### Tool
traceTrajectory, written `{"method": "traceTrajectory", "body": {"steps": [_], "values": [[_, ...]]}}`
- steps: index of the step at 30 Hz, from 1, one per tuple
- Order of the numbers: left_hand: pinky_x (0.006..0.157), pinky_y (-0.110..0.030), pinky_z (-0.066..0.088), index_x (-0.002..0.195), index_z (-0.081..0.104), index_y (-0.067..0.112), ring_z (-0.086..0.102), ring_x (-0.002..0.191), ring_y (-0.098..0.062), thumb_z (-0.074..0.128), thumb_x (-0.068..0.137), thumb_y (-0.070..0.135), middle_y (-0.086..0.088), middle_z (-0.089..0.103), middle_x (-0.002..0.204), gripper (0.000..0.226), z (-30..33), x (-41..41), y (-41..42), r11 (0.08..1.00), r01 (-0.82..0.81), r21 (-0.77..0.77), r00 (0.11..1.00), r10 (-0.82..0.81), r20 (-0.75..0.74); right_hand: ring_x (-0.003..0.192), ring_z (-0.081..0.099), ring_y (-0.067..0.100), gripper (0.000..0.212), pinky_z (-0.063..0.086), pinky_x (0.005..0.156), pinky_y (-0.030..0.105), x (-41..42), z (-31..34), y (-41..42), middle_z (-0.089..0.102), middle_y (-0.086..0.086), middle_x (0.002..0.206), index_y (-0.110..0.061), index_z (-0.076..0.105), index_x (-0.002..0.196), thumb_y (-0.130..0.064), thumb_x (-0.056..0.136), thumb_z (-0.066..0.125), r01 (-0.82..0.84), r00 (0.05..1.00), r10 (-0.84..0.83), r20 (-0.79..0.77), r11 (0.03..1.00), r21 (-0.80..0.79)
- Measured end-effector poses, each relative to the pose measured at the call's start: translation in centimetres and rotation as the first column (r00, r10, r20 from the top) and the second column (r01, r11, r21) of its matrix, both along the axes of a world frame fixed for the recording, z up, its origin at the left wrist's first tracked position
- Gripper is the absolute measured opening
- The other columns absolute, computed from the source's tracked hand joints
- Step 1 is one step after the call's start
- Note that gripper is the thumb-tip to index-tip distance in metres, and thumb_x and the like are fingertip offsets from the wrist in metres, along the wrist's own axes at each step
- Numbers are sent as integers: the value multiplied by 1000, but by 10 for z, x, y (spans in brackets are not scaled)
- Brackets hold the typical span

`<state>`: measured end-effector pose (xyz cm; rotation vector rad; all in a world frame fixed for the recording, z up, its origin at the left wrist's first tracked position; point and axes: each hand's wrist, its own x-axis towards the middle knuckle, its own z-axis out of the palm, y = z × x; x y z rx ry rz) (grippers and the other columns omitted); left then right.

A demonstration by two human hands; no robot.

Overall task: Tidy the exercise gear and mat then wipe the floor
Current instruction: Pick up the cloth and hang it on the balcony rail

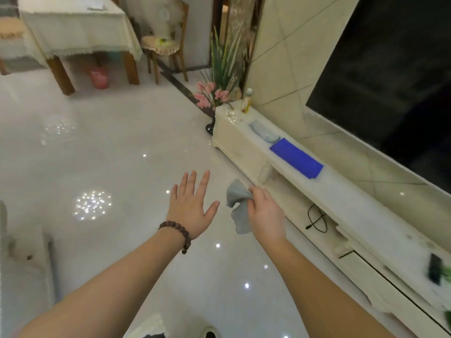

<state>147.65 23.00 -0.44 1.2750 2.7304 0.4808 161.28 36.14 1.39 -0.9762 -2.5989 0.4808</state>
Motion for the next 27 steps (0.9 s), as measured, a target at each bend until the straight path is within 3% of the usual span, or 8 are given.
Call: {"method": "traceTrajectory", "body": {"steps": [5, 10, 15, 21, 25, 27], "values": [[120, -43, 6, 152, -8, 31, -3, 148, -23, 3, 77, 69, -8, 2, 161, 85, 9, 43, 32, 971, 238, -35, 971, -238, -1, 100, 55, 30, 30, 47, 79, 39, 69, 12, -8, 56, 8, 115, -11, 53, 121, -13, 92, 50, 221, 975, -221, -34, 975, 12], [118, -44, 6, 152, -6, 30, 1, 148, -24, -2, 72, 69, -9, 6, 161, 89, 15, 106, 35, 885, 463, -44, 885, -464, -21, 92, 57, 34, 25, 47, 73, 39, 146, 12, -41, 56, 7, 112, -15, 53, 118, -21, 97, 42, 505, 863, -505, -30, 863, 2], [119, -45, 7, 153, -2, 29, 1, 148, -22, 18, 89, 63, -8, 7, 161, 76, 21, 172, 29, 757, 653, -22, 757, -653, -33, 87, 56, 31, 23, 40, 66, 33, 227, 10, -92, 56, 8, 113, -14, 52, 118, -19, 98, 42, 698, 712, -699, -59, 715, -37], [119, -46, 5, 153, -2, 28, 0, 148, -21, 26, 95, 59, -5, 6, 161, 72, 30, 274, 25, 533, 846, 8, 533, -844, -57, 88, 58, 31, 24, 51, 74, 43, 328, 12, -164, 56, 6, 113, -15, 52, 118, -25, 98, 42, 884, 461, -886, -58, 464, -62], [119, -47, 4, 153, -3, 29, -2, 148, -20, 26, 94, 59, -3, 4, 162, 72, 34, 359, 17, 361, 933, -8, 360, -932, -38, 90, 56, 26, 27, 40, 70, 29, 403, 22, -208, 55, 5, 114, -15, 53, 122, -25, 100, 42, 964, 263, -962, -76, 265, -20], [119, -47, 5, 153, -2, 29, -1, 148, -19, 28, 95, 58, -3, 5, 162, 71, 37, 405, 10, 272, 962, -9, 271, -962, -30, 88, 56, 26, 27, 38, 68, 30, 441, 25, -231, 55, 5, 113, -14, 53, 121, -25, 100, 41, 988, 151, -984, -93, 153, -14]]}}
